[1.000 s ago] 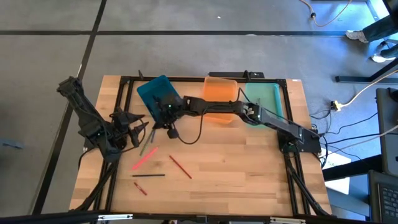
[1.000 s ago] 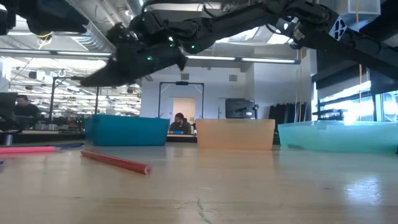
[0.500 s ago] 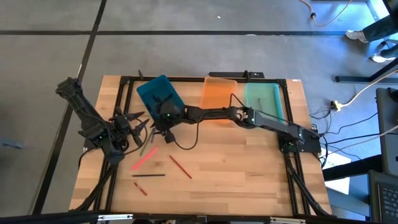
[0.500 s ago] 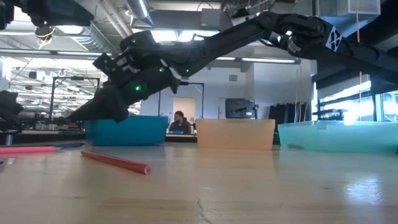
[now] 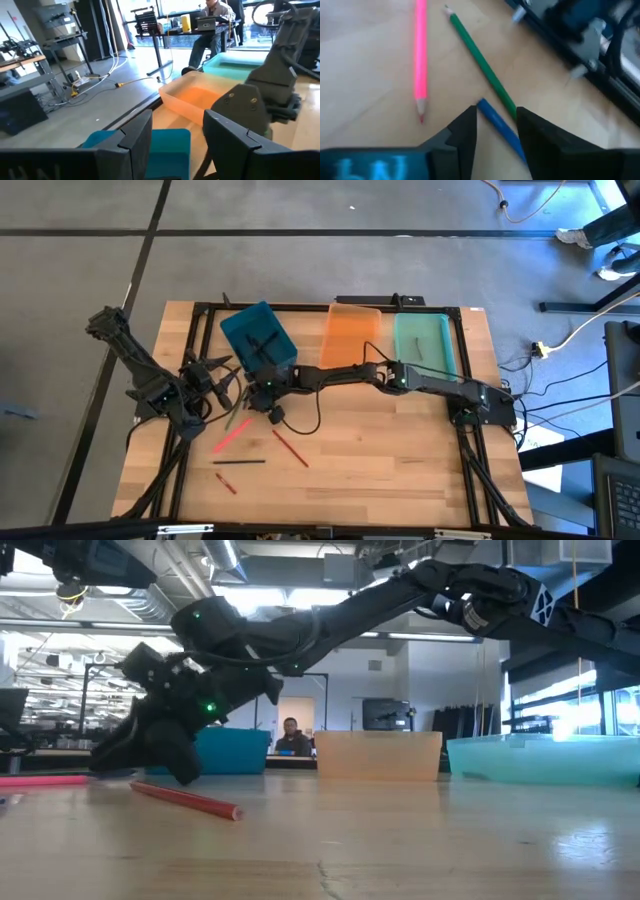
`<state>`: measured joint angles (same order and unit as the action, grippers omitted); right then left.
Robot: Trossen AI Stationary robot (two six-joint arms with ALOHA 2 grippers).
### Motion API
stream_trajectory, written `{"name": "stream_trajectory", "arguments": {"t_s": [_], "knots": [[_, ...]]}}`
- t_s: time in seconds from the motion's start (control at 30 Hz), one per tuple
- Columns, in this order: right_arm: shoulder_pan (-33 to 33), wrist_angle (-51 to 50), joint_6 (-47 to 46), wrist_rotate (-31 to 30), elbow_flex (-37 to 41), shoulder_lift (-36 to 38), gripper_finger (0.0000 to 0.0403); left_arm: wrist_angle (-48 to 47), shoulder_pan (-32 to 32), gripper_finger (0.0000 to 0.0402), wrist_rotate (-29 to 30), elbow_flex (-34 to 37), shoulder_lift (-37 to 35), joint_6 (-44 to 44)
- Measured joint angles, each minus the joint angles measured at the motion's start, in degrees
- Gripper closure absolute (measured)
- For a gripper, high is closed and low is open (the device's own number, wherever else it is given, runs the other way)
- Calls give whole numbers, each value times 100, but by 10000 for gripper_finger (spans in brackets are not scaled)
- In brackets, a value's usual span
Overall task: Sort crayons/erasers/pens/pencils in bins
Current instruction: Put the blue crayon into the light blue bin
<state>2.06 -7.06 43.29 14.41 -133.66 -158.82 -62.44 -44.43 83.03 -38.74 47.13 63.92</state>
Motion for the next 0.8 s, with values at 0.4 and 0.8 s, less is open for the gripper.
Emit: {"name": "stream_trajectory", "arguments": {"t_s": [0.4,0.8], "knots": [[-167,434,569,-722,-88,-6,264,42,18,231,-47,0,12,336],[-392,761,1884,-1693,-120,-105,264,261,18,231,-74,2,13,324]]}}
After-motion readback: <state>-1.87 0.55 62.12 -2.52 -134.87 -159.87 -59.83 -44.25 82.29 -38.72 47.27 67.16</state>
